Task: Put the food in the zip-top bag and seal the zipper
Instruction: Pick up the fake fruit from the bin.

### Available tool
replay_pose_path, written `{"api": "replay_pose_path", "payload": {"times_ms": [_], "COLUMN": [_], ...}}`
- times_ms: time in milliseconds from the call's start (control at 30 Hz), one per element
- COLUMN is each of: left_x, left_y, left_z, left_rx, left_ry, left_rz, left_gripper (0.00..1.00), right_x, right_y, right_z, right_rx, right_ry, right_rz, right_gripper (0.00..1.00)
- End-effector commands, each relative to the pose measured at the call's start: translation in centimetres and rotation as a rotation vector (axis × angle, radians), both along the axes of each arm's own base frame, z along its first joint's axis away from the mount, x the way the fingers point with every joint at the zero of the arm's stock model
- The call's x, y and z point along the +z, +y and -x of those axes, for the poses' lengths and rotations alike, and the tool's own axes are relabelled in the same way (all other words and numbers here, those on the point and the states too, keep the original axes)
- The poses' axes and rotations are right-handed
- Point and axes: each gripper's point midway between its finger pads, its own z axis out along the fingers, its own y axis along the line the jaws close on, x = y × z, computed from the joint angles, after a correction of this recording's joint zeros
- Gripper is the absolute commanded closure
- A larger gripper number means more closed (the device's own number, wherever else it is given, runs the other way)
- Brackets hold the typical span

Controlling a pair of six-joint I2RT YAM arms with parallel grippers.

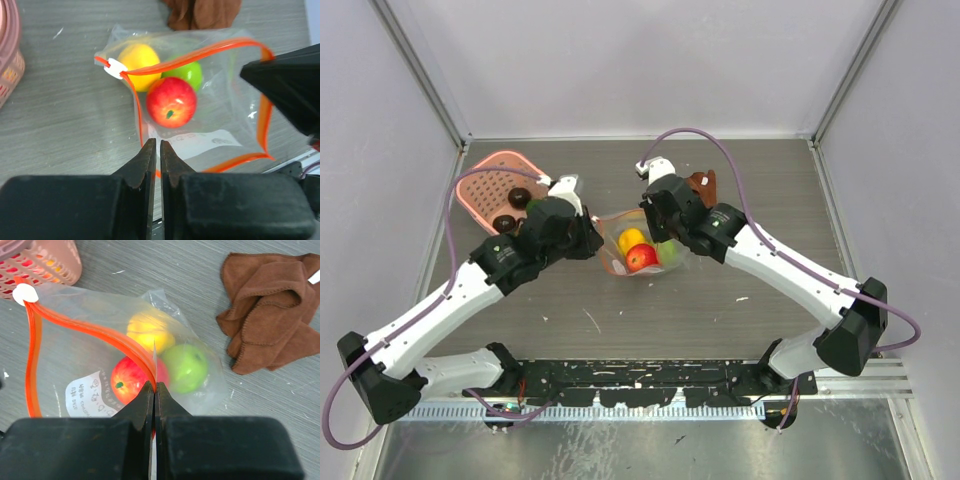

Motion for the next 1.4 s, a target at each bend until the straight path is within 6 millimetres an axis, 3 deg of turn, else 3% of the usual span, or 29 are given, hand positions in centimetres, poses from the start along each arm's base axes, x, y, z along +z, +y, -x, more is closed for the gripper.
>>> {"api": "replay_pose_path", "payload": {"times_ms": [0,67,133,267,300,467,567,700,767,900,1100,1267,1367], "left_x": [4.1,4.6,4.5,2.5,1.9,-0.6,-1.9,-3.6,-3.1,0.4,3.9,3.7,3.5], "left_y": [-0.5,-0.7,-0.8,-0.3,-0.2,-1.4,-2.6,-4.4,-4.7,-4.6,-4.3,-4.1,-4.0], "left_z": [0.0,-0.1,-0.2,-0.6,-0.7,-1.4,-1.9,-2.1,-2.1,-2.0,-1.2,-1.0,-0.9], "left_rx": [-0.052,-0.061,-0.061,-0.011,0.001,0.000,-0.018,-0.061,-0.079,-0.106,-0.159,-0.172,-0.173], "left_ry": [-0.078,-0.083,-0.075,-0.036,-0.028,0.014,0.041,0.098,0.100,0.036,0.012,0.032,0.047], "left_rz": [0.030,0.037,0.032,-0.009,-0.019,-0.029,-0.020,-0.017,-0.017,0.007,-0.001,-0.027,-0.032], "left_gripper": [0.95,0.97,0.92,0.54,0.49,0.43,0.47,0.67,0.77,0.92,1.00,1.00,1.00], "right_x": [2.4,2.4,2.5,2.9,3.0,2.9,2.9,2.9,2.8,2.4,2.2,1.3,0.7], "right_y": [-2.4,-2.7,-2.6,-1.9,-1.7,-1.1,-1.0,-1.1,-1.4,-2.7,-4.6,-5.3,-4.3], "right_z": [-0.7,-0.7,-0.7,-0.4,-0.4,-0.3,-0.3,-0.3,-0.5,-0.8,-1.4,-1.7,-1.3], "right_rx": [-0.082,-0.090,-0.087,-0.058,-0.049,-0.027,-0.024,-0.028,-0.039,-0.077,-0.122,-0.133,-0.071], "right_ry": [-0.088,-0.090,-0.090,-0.083,-0.085,-0.077,-0.075,-0.080,-0.088,-0.098,-0.113,-0.095,-0.058], "right_rz": [0.017,0.026,0.021,-0.009,-0.021,-0.037,-0.041,-0.038,-0.023,0.027,0.086,0.121,0.105], "right_gripper": [1.00,1.00,1.00,1.00,1.00,1.00,1.00,1.00,1.00,1.00,1.00,1.00,1.00]}}
